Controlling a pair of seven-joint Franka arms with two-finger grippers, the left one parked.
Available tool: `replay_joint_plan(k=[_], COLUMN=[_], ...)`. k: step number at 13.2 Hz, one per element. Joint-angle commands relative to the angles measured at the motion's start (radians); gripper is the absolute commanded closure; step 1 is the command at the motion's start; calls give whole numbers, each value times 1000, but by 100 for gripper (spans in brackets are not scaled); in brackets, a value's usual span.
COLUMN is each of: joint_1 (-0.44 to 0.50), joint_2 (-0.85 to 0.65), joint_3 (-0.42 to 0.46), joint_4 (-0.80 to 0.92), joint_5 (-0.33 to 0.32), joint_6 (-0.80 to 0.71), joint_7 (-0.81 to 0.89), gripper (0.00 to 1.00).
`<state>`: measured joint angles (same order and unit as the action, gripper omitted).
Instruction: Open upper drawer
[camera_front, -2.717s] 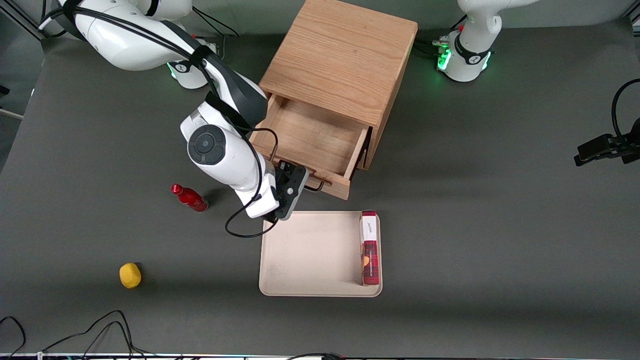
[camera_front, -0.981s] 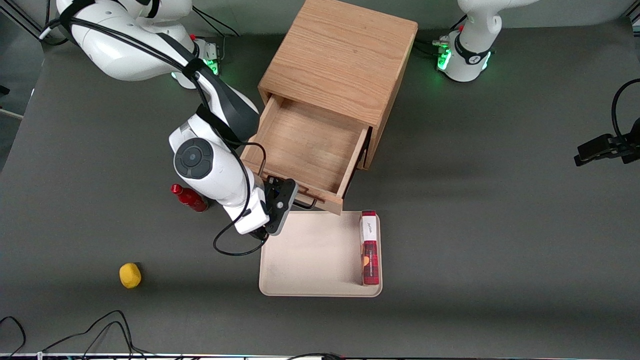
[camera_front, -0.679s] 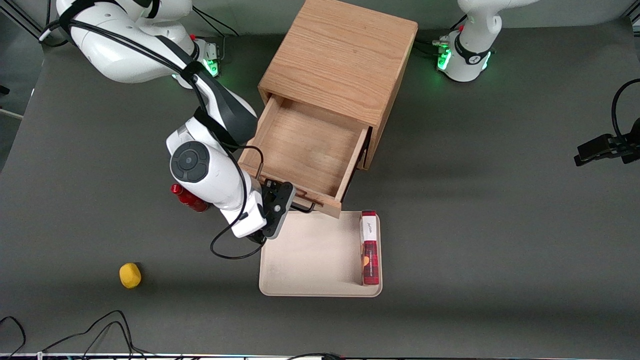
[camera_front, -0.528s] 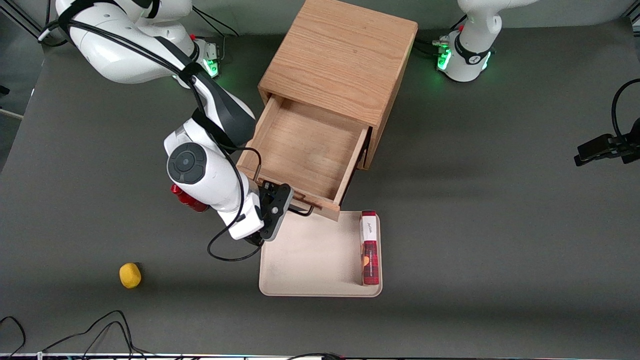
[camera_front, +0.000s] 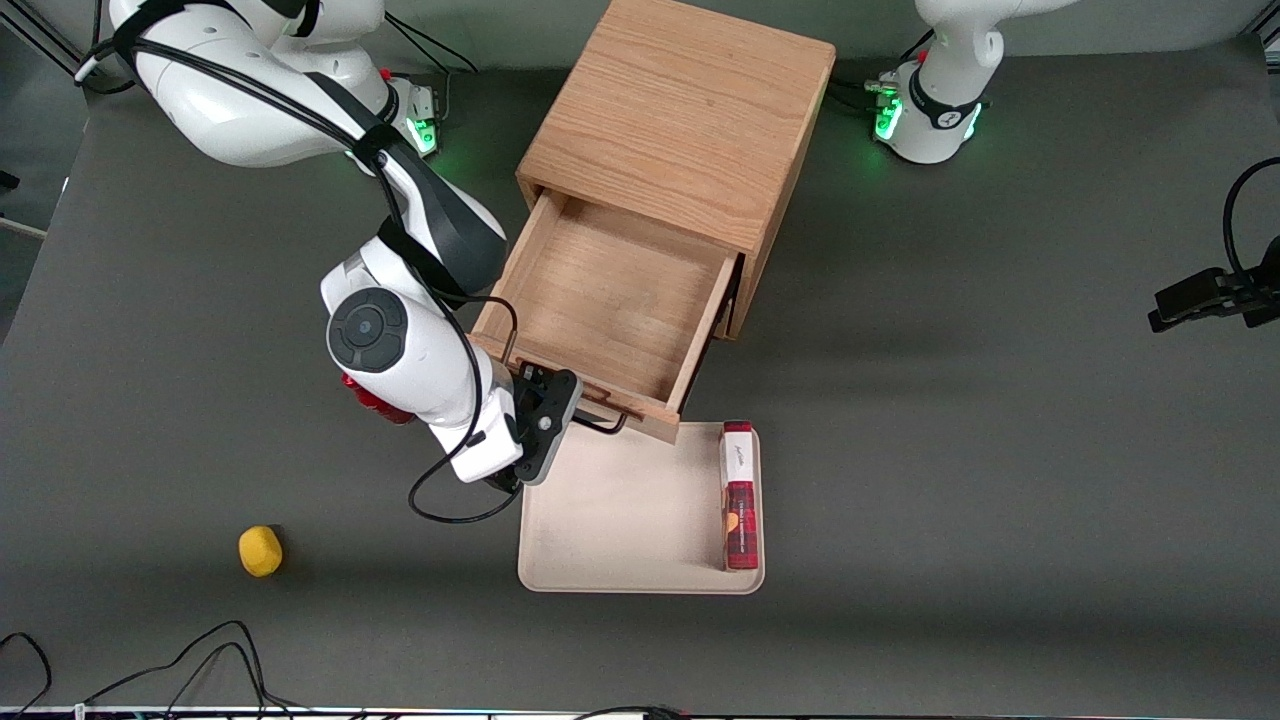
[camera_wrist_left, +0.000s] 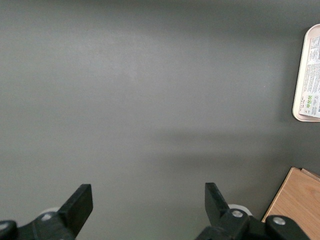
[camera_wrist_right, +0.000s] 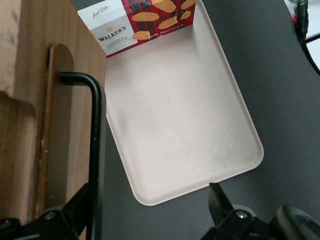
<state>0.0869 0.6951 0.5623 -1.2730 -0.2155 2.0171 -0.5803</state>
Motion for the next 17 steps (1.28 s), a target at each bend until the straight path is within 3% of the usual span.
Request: replay_joint_plan(k=[1, 8, 11, 14, 17], joint_1=[7, -4, -36, -134, -246], joint_2=[11, -83, -164, -293, -474], joint_3=[10, 10, 13, 13, 13], joint_4=[62, 74, 66, -32, -187], joint_5=[-8, 73, 85, 187, 208], joint_6=[-63, -139, -257, -285, -288], joint_7=[-9, 28, 60, 97, 203], gripper=[0, 0, 0, 0, 0])
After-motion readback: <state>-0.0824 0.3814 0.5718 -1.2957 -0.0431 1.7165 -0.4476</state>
